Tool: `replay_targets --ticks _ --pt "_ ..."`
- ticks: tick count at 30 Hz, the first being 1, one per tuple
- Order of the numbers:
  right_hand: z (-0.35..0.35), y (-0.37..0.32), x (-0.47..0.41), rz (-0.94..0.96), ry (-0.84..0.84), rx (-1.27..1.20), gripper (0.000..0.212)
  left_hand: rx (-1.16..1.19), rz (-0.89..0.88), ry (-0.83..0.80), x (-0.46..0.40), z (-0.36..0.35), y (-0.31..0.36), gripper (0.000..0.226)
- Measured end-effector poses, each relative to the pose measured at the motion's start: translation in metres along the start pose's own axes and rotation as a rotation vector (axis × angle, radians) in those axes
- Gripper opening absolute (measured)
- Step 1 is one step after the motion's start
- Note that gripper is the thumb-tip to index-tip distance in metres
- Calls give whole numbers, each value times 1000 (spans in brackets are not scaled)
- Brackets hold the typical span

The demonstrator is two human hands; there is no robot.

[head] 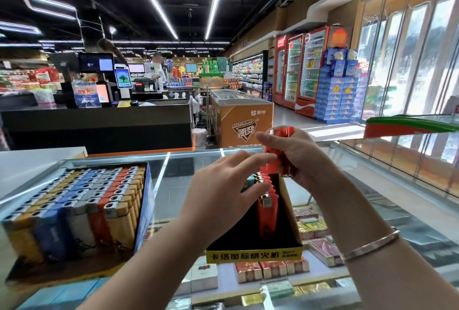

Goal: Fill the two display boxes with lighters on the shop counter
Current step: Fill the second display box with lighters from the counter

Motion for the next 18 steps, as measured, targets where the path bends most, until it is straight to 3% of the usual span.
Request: replay_targets --ticks 6,12,15,18 --pt "-12 5 1 -32 -229 -78 25 27 -18 158 0 -1 -2 31" --pt "-10 2 4 71 -250 4 10 583 287 186 0 -5 -6 21" --pt "-16 1 7 155 -264 72 21 781 434 208 1 -6 -14 30" --pt "-14 0 7 205 -222 68 30 905 471 214 0 -6 -16 43"
Point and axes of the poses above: each hand's wrist, its own x-axis away from the middle knuckle, its own z-axis out of the back of the hand, y = z × x, the point moved 2 cm from there along -x, towards the middle knuckle, and after that the axes turned 14 degrees about -z, right-handed, at the moved point
